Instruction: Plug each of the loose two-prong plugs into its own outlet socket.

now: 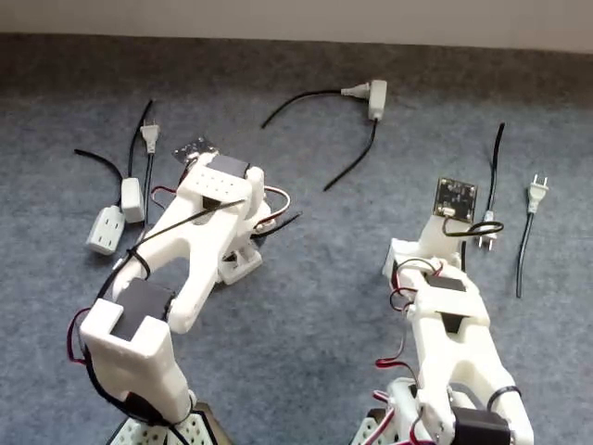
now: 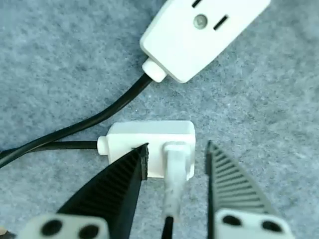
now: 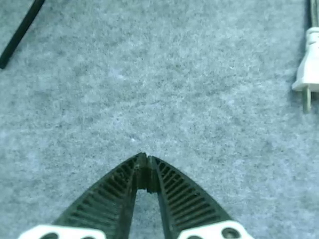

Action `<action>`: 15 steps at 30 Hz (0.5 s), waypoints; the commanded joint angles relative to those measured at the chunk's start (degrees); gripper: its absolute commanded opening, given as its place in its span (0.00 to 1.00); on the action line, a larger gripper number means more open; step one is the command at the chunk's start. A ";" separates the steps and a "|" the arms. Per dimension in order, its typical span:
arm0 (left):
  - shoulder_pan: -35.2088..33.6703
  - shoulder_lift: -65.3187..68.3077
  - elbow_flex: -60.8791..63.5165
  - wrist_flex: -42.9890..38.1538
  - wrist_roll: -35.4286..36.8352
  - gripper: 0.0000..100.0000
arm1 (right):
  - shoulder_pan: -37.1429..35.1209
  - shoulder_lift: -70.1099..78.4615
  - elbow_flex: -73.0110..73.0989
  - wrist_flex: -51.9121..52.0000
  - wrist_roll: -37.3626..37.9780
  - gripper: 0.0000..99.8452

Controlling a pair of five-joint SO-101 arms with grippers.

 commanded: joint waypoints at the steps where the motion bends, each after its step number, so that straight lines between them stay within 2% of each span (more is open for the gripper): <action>1: -1.36 0.13 0.84 3.87 -0.26 0.38 | -0.48 0.04 -0.22 -0.92 -0.26 0.01; 7: -4.00 0.13 -7.52 10.64 -5.89 0.39 | -0.48 0.04 -0.22 -0.92 -0.26 0.01; 15: -4.35 0.13 -26.68 24.26 -8.35 0.39 | -0.48 0.04 -0.22 -0.92 -0.26 0.01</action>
